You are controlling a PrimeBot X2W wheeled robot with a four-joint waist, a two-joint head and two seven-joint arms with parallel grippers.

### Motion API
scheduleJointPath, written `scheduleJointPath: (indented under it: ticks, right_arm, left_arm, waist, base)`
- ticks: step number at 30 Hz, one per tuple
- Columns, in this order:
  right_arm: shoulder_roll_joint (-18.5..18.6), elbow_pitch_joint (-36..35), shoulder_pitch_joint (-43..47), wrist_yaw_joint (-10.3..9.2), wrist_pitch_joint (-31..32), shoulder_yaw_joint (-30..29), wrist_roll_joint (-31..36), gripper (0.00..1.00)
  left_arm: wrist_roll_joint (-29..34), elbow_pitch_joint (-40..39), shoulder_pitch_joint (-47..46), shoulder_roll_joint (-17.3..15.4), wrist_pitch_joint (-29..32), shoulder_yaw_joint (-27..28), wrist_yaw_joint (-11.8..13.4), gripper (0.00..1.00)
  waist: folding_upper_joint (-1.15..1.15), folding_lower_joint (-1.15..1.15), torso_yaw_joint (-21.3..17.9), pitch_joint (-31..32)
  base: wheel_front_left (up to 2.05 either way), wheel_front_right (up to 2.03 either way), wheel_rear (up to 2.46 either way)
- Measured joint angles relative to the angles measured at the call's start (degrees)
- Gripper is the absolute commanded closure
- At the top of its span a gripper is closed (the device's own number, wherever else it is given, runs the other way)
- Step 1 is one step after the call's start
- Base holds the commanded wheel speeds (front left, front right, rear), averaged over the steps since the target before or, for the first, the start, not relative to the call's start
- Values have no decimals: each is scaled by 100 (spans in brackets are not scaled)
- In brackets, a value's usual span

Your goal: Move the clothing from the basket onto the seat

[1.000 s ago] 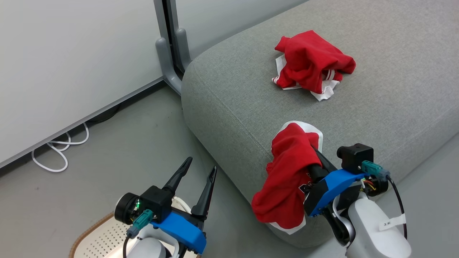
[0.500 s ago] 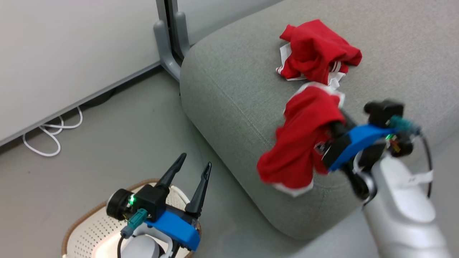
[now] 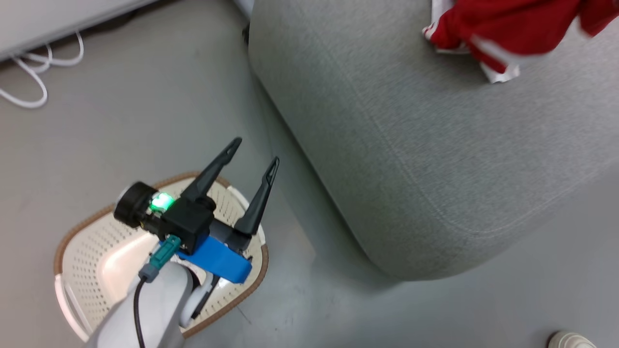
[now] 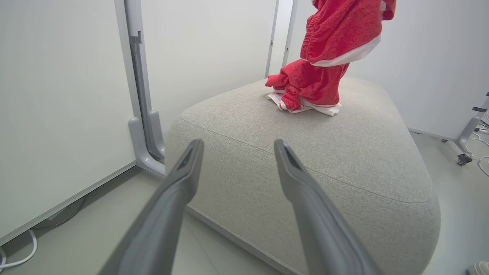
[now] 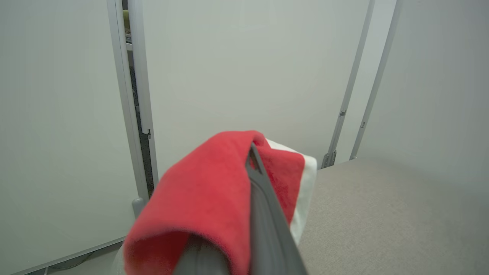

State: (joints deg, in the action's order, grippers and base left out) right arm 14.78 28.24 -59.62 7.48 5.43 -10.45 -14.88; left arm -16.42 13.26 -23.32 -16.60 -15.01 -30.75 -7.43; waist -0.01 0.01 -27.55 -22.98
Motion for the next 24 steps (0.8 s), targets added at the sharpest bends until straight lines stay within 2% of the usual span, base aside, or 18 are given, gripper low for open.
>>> scheduleJointPath:
  ticks: [5, 8, 11, 17, 24]
  right_arm:
    - [470, 21, -345, 0, -40, -679, 103, 100]
    - [614, 129, -352, 0, -168, -987, 130, 100]
    - [746, 387, -198, 1, -407, -1107, 458, 100]
    - [430, 1341, 207, 1, -984, -1546, 566, 100]
    - [405, 2106, 193, 1, -1479, -1574, 572, 100]
  left_arm:
    - [54, -276, -432, -236, 1, -116, 0, 0]
    - [104, -463, -636, -311, 38, -127, 0, 0]
    - [185, -654, -774, -378, 105, -127, 0, 0]
    - [237, -793, -811, -436, 158, -174, 19, 0]
    - [235, -862, -817, -479, 215, -210, 41, 0]
  waist:
    - [0, 0, 190, -636]
    - [0, 0, 323, -1006]
    - [0, 1, 438, -1359]
    - [0, 1, 665, -1838]
    - [0, 0, 787, -1996]
  base:
    - [0, 0, 0]
    - [0, 0, 0]
    - [0, 0, 0]
    - [0, 0, 0]
    - [0, 0, 0]
